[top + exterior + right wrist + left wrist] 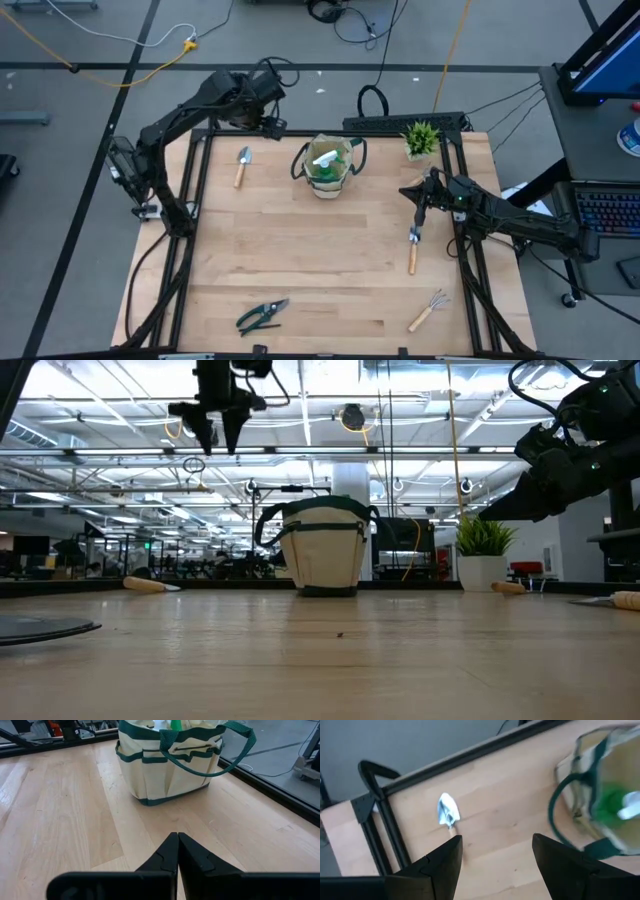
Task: Pick & Place Garden tools in Gardening bag
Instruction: Put the top brown trowel into the gardening bag
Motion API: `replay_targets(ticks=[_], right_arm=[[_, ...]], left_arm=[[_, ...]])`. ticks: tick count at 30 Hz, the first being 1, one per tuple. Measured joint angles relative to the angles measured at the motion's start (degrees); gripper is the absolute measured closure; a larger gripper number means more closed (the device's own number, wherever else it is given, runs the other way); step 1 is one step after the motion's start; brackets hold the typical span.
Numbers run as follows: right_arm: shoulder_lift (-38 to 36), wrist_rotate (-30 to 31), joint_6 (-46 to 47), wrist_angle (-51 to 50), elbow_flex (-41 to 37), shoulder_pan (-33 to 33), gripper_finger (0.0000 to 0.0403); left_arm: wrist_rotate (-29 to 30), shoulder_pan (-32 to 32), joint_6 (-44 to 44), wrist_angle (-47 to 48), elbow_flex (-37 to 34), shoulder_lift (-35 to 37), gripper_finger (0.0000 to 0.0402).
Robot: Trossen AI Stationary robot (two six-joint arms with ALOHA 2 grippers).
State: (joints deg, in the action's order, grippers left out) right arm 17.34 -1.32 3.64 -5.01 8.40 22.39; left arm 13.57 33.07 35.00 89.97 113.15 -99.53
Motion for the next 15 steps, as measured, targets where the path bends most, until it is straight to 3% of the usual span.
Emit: replay_targets(ticks=[15], right_arm=[[0.0,0.0,0.1,0.0,0.0,0.0,0.0403]], left_arm=[[-1.5,7.3,-4.3,0.0,-17.6,0.0,0.0153]])
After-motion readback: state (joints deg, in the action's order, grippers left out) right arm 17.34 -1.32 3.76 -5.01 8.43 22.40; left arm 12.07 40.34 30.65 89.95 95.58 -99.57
